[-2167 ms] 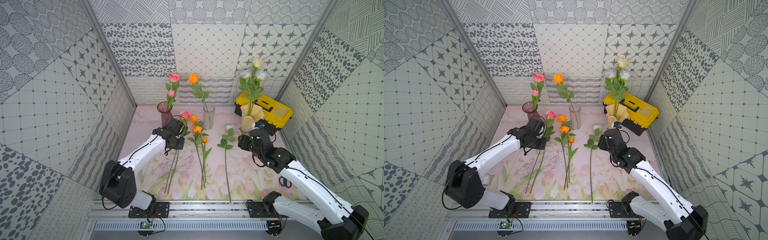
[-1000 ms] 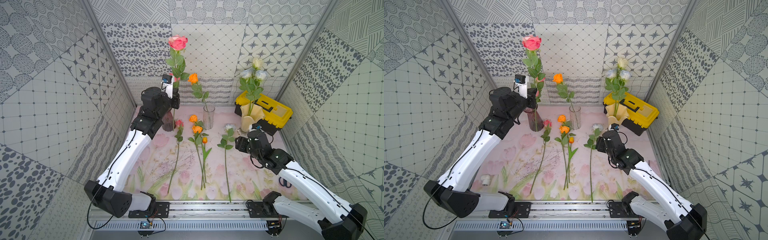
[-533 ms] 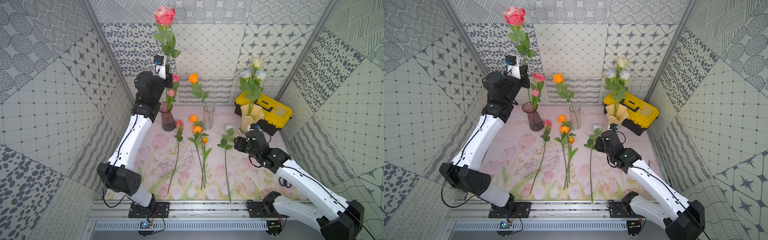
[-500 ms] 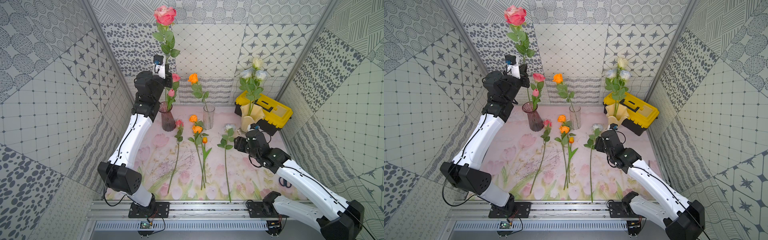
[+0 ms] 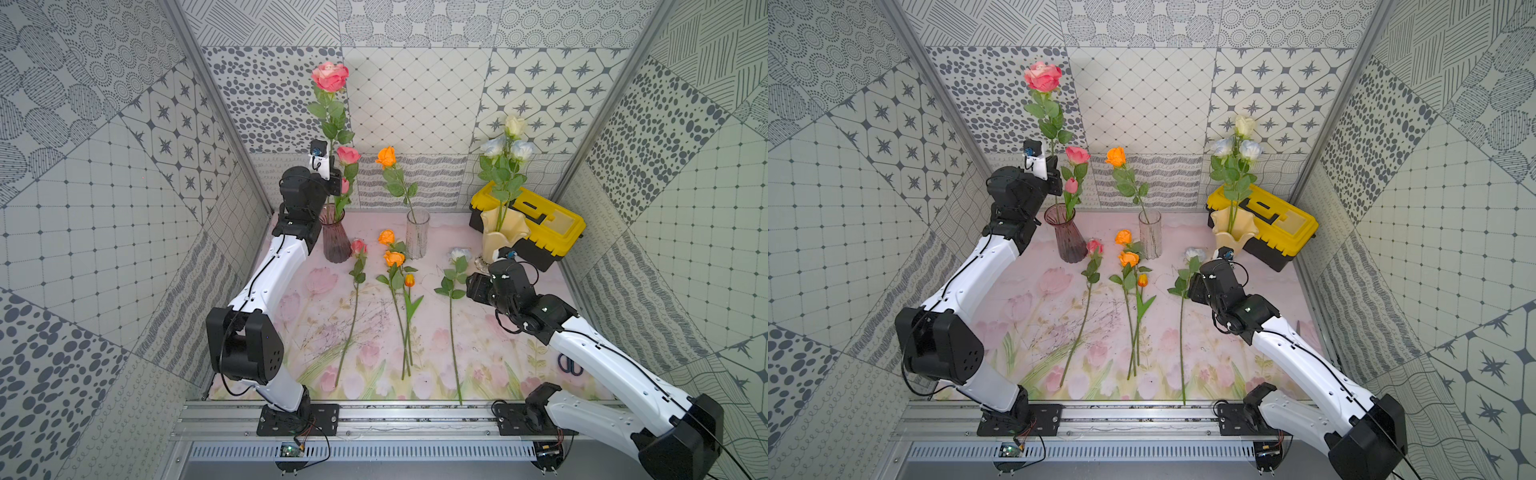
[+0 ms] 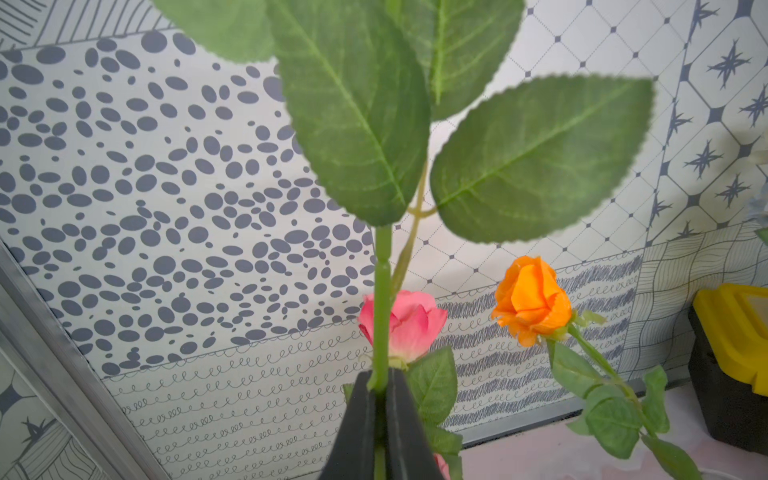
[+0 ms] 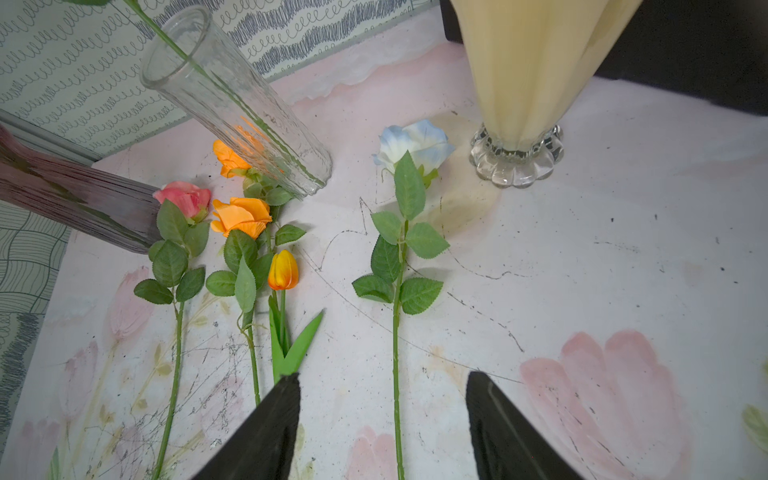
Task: Arrange the flowers in different vases according to their variety
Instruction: Insert the flower into the vase.
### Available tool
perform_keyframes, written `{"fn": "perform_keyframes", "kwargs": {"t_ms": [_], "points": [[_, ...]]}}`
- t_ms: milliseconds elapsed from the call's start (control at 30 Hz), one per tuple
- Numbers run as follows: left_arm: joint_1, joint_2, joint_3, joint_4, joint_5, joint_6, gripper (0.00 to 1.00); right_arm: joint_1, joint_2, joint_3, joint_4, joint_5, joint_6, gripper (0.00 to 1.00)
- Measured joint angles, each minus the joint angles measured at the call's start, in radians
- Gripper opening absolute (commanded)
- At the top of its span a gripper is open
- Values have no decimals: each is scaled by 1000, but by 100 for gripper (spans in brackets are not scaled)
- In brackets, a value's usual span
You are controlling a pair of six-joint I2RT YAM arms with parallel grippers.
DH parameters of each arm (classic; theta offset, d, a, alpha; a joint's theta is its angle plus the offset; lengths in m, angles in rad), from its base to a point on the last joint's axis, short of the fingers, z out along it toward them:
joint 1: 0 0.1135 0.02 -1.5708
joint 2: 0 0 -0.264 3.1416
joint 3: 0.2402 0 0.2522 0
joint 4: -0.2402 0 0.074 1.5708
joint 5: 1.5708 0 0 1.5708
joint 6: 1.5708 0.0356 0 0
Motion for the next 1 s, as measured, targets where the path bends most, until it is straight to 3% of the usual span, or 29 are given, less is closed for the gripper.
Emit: {"fn": "perform_keyframes", "kwargs": {"t_ms": [67, 167, 200, 267, 700, 1000], "points": [[1, -17, -63, 19, -3, -13, 3, 4, 8, 0, 2, -2, 2, 68], [1, -44, -144, 37, -18, -33, 61, 13, 18, 0, 5, -9, 1, 68], [1, -53, -165, 40, -23, -40, 74, 16, 23, 0, 7, -14, 1, 68], [1, -72, -196, 40, -35, -53, 85, 22, 36, 0, 7, -26, 1, 68], [1, -303, -344, -101, -85, -151, 98, 95, 199, 26, 23, -195, -32, 68], [-30, -500, -449, -277, -93, -203, 99, 113, 231, 27, 22, -182, -34, 68]]}}
